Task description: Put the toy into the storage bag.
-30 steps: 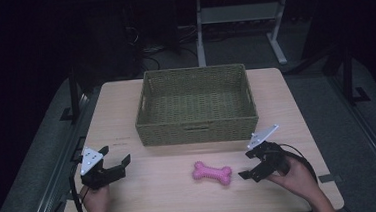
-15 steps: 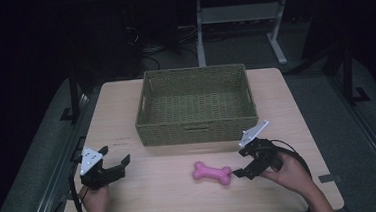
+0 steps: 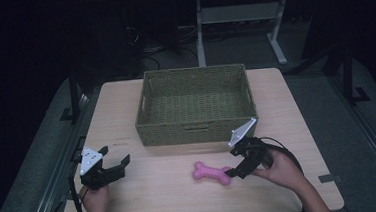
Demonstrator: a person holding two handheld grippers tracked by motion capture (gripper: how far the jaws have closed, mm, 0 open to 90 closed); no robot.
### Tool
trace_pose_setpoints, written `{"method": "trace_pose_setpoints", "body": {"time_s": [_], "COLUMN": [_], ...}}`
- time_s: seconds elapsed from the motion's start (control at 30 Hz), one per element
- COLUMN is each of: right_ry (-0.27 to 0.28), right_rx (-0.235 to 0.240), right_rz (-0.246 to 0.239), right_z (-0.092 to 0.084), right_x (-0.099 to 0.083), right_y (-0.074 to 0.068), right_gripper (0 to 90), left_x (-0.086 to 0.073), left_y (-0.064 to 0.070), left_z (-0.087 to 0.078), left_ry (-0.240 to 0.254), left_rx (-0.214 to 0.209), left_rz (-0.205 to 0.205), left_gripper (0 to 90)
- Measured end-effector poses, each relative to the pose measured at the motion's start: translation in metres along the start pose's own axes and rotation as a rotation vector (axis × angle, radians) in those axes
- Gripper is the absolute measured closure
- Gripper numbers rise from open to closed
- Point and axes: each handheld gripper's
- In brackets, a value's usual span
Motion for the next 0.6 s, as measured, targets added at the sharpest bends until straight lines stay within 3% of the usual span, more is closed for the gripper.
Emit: {"method": "trace_pose_setpoints", "body": {"time_s": [0.6], "right_ry": [-0.040], "right_rx": [0.045], "right_rz": [-0.056], "right_z": [0.015], "right_x": [0.024], "right_y": [-0.005], "right_gripper": [21.3], "left_x": [0.000], "left_y": [0.000], "left_z": [0.001], "left_ry": [-0.001], "left_rx": [0.000], "left_rz": [-0.001], "left_gripper": [13.9]}}
Point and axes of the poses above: each handheld gripper's, and its own axes: z roughly forward along the jaws, x roughly out of its top, y roughly to its right, and after that the axes turned 4 degrees about z, right-handed
